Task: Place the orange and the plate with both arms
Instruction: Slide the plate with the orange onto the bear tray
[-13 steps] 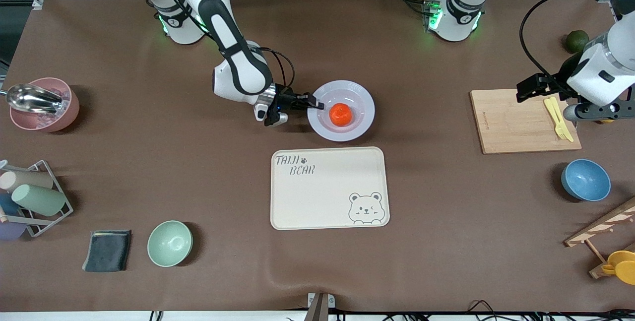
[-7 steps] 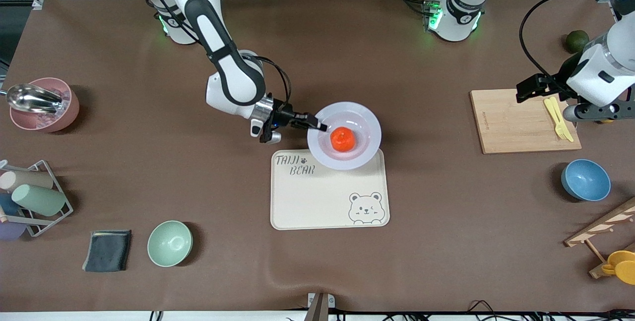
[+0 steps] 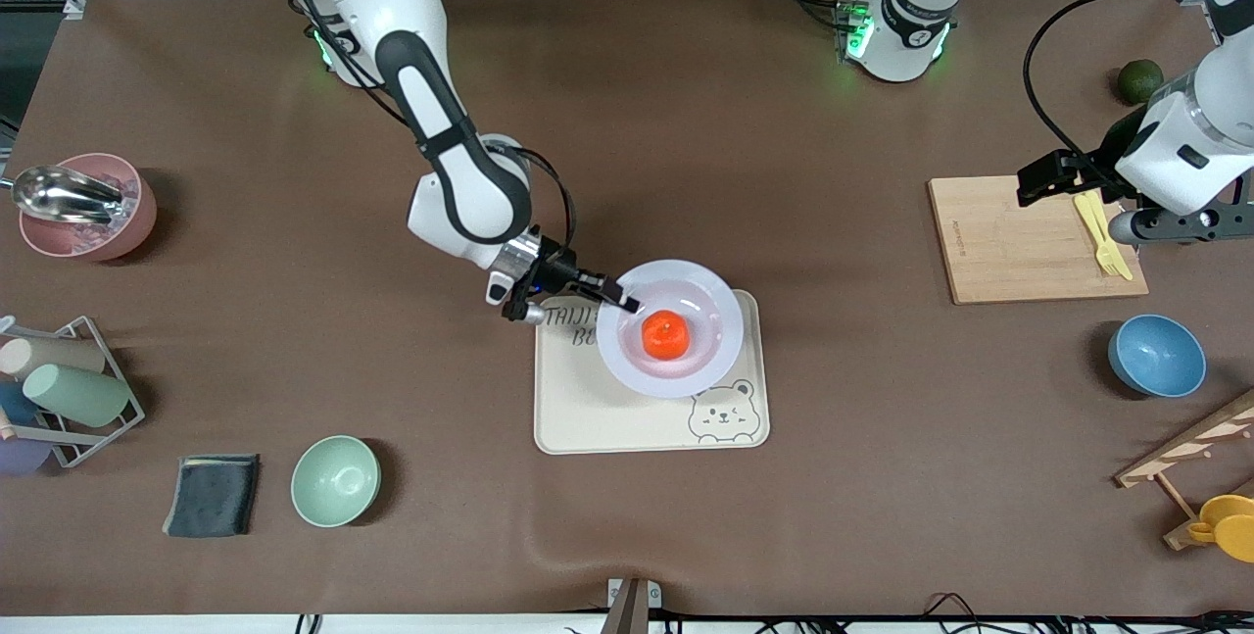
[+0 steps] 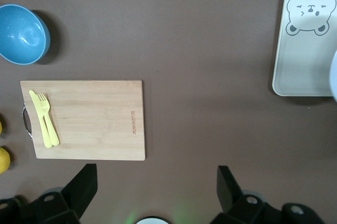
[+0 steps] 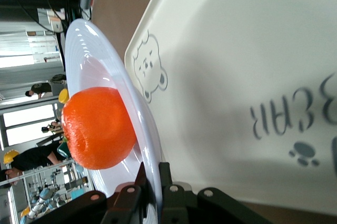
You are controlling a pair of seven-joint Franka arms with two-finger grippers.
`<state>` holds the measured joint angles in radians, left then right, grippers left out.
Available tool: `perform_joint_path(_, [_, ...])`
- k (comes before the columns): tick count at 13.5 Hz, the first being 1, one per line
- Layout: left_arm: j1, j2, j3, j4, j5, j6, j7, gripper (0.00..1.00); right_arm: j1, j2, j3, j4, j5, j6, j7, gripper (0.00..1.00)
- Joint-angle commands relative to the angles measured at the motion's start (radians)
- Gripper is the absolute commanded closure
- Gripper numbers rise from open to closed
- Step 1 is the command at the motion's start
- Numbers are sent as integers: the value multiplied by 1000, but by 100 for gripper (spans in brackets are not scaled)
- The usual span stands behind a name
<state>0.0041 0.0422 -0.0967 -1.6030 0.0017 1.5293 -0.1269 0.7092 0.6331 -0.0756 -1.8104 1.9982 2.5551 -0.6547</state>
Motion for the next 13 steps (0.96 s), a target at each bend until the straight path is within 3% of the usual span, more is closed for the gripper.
perform_joint_path(1, [4, -2, -3, -5, -22, 15, -5, 0, -43, 31, 10, 40, -27, 2, 10, 100])
perform_joint_path(3, [4, 1, -3, -5, -22, 18, -5, 0, -76, 69, 11, 69, -73, 4, 12, 100])
perform_joint_path(9, [4, 5, -3, -3, -20, 20, -5, 0, -59, 148, 11, 125, -79, 27, 70, 100])
perform_joint_path(10, [4, 7, -3, -2, -20, 20, -7, 0, -60, 151, 11, 125, -81, 27, 70, 71])
perform_joint_path(11, [4, 7, -3, -2, -20, 20, -7, 0, -60, 149, 11, 122, -88, 28, 70, 1])
perform_joint_path(13, [7, 7, -3, -2, -20, 20, -5, 0, -37, 142, -19, 117, -117, 51, 72, 0])
